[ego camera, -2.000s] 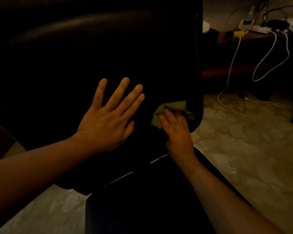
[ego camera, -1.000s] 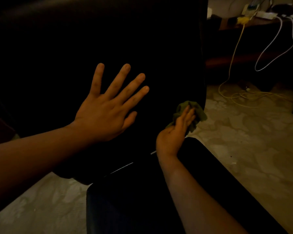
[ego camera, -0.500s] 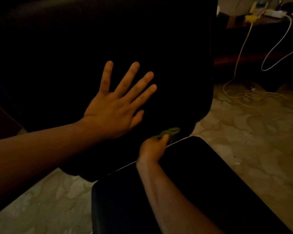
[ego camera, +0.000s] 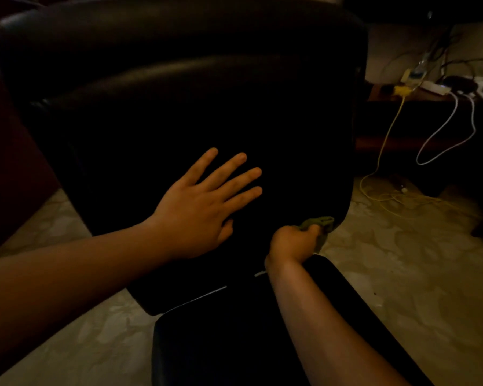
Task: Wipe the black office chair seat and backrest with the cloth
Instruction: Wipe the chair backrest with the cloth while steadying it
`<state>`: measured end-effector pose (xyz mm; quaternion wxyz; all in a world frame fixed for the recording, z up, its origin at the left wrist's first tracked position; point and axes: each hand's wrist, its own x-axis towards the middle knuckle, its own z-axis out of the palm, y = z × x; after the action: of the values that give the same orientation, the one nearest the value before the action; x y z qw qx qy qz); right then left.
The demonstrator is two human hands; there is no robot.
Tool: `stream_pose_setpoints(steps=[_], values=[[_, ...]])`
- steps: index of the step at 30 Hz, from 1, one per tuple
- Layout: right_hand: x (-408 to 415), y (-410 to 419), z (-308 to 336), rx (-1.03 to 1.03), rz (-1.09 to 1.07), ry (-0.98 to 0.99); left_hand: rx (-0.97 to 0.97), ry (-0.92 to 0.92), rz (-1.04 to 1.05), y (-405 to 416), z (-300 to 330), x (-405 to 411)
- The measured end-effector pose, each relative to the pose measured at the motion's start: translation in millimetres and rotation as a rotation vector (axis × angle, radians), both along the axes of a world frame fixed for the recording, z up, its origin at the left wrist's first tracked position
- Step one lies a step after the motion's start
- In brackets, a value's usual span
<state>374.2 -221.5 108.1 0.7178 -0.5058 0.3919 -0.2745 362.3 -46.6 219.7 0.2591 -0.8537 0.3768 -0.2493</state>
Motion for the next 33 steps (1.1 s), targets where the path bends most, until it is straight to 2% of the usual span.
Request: stream_pose_setpoints(steps=[2,6,10,14,16,18,20,22,25,28,30,33], values=[[0,-8,10,-0.035,0.045,-0.022,-0.019,0.011,-0.006,23,5,-9],[-3,-10,36,-0.337,0.132,0.027,-0.068,-0.008,0.015,68,0,-36],[11,-9,76,-0.656,0.117,-0.073,-0.062,-0.024,0.004,86,-9,-47],[39,3,136,-0.953,0.214,-0.186,-0.054,-0.072,-0.005,87,-15,-47],[43,27,156,-1.156,0.277,-0.295,-0.043,-0.108,-0.004,89,-18,-46],[36,53,154,-1.434,0.408,-0.505,-0.046,-0.132,-0.005,91,-20,-43],[26,63,122,-1.686,0.609,-0.709,-0.074,-0.137,-0.008,94,-22,-39],[14,50,79,-1.804,0.816,-0.786,-0.094,-0.144,-0.024,93,-24,-37],[-13,4,16,-1.841,1.001,-0.643,-0.115,-0.132,-0.039,89,-20,-34],[-57,-40,-33,-1.79,1.135,-0.361,-0.12,-0.107,-0.067,84,-18,-27],[-92,-57,-56,-1.691,1.166,-0.143,-0.128,-0.082,-0.074,81,-17,-22],[-136,-73,-81,-1.58,1.153,0.045,-0.153,-0.015,-0.015,72,-18,-22]])
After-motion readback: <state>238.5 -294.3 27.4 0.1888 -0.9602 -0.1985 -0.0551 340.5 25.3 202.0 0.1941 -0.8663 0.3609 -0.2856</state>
